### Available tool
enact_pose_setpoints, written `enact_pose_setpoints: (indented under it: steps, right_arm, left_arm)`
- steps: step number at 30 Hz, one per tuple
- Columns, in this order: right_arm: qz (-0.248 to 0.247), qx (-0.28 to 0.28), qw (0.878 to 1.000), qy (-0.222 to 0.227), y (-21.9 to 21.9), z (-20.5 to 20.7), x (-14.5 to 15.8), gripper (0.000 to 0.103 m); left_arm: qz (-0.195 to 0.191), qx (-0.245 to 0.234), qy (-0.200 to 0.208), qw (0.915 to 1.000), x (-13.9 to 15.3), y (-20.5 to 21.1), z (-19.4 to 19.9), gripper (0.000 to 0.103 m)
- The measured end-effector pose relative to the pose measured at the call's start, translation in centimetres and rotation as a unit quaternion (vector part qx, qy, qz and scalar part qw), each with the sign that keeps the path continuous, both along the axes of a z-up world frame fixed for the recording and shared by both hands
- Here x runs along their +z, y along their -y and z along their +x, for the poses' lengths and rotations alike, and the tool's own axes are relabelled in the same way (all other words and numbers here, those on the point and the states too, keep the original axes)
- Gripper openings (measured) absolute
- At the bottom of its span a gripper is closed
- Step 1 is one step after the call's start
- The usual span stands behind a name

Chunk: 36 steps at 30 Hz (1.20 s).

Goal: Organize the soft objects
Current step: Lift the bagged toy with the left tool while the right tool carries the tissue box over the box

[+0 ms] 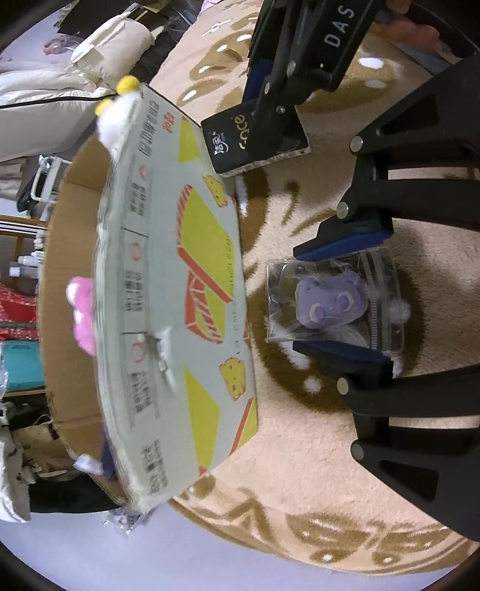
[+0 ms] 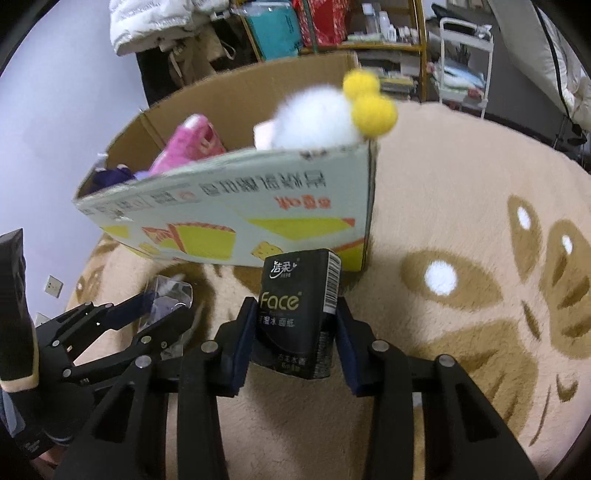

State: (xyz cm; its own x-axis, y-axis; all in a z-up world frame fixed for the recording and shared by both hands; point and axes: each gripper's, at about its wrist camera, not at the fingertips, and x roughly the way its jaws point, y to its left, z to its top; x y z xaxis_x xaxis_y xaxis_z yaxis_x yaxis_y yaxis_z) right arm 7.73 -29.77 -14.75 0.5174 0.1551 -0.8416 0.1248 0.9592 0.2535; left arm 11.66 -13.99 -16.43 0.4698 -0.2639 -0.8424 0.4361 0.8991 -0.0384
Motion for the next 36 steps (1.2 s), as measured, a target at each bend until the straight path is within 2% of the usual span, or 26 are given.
enact_pose_setpoints:
  steps: [6,9,14,17,25,31,34,36]
  right_arm:
    - [-0.001,0.007,0.999,0.044,0.0,-1.4,2.7,0.043]
    - [-0.014,0.016,0.997,0.075,-0.5,-2.5,4.8,0.043]
    - [-0.026,0.025,0.992,0.12,-1.2,-4.0,7.8,0.043]
    - [-0.04,0.036,0.988,0.146,-1.8,-4.6,9.9,0.043]
    - [-0.065,0.04,0.978,0.194,-2.1,-4.5,13.5,0.043]
    - [-0.065,0.032,0.974,0.215,-1.6,-2.6,14.2,0.043]
    - [-0.074,0.032,0.972,0.219,-1.2,-1.3,14.4,0.043]
    - [-0.075,0.034,0.971,0.225,-0.8,-0.4,14.8,0.043]
  left_arm:
    - [-0.011,0.005,0.063,0.9979,3.7,-0.7,-1.5,0.041]
    - [-0.026,0.009,0.107,0.9939,6.1,-2.0,-3.1,0.041]
    - [-0.036,0.023,0.186,0.9816,10.2,-3.3,-5.2,0.041]
    - [-0.037,0.027,0.212,0.9762,11.7,-3.8,-5.4,0.041]
    - [-0.058,0.023,0.237,0.9694,14.6,-4.3,-5.4,0.041]
    - [-0.071,0.005,0.265,0.9616,16.7,-3.7,-4.9,0.041]
    - [-0.063,0.0,0.286,0.9563,17.5,-3.4,-3.9,0.041]
    - [-0.062,0.003,0.288,0.9558,17.7,-3.2,-2.8,0.041]
